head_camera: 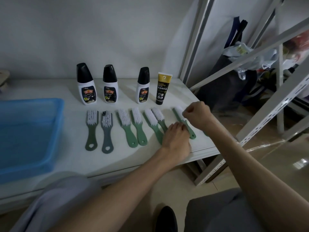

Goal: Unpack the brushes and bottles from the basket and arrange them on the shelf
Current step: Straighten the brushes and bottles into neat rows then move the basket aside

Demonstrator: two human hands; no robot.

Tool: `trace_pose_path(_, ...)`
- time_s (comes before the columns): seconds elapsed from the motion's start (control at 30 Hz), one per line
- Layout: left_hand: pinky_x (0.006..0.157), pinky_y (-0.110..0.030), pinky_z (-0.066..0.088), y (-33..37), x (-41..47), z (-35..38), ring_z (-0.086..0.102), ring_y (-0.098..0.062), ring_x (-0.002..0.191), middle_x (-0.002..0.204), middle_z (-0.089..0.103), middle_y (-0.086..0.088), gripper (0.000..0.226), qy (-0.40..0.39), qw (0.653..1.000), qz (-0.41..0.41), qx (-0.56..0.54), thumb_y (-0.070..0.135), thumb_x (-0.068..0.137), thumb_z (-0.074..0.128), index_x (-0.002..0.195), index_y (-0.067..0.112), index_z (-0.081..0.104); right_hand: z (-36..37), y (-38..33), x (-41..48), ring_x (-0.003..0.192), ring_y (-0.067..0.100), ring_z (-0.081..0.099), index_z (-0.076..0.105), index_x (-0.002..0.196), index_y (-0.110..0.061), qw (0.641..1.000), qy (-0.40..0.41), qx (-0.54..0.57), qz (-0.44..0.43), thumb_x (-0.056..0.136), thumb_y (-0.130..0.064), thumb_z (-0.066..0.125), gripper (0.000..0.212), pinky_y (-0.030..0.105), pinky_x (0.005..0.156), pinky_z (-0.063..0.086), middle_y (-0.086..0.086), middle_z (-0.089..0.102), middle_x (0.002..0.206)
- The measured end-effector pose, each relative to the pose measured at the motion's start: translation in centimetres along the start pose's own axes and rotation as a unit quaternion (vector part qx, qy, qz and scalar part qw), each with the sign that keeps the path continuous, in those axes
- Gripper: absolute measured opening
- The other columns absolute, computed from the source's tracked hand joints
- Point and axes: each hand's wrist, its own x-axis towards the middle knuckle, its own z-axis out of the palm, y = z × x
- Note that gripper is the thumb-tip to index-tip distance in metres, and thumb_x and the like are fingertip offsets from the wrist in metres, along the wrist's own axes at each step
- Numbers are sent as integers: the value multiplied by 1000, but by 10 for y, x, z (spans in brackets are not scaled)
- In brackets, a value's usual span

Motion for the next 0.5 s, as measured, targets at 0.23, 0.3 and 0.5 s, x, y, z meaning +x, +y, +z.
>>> trace_pose_path(0.23, 109, -40, 30, -25, -45, -20, 40, -33, 130, 141, 42, -19, 51, -98, 986, -128, 32, 17, 92, 50, 138, -2, 38, 37, -51, -21, 79, 32, 63, 58, 68, -2, 982, -168, -72, -49, 81, -27, 66, 29, 37, 64, 53, 16, 62, 78)
trace_pose_path(0.3, 114, -40, 25, -34, -48, -21, 35, -32, 135, 146, 37, -18, 58, -124, 981, -139, 55, 14, 91, 48, 144, -3, 31, 40, -57, -26, 84, 29, 56, 50, 80, -7, 980, -165, -101, -47, 85, -27, 62, 24, 34, 65, 45, 9, 52, 87)
trace_pose_path(0.5, 119, -39, 13, -33, -42, -15, 18, -30, 146, 158, 22, -17, 64, -98, 986, -131, 38, 29, 101, 38, 152, -1, 14, 38, -55, -28, 91, 30, 57, 52, 95, -7, 983, -149, -104, -20, 85, -18, 60, 17, 34, 71, 47, 16, 59, 111)
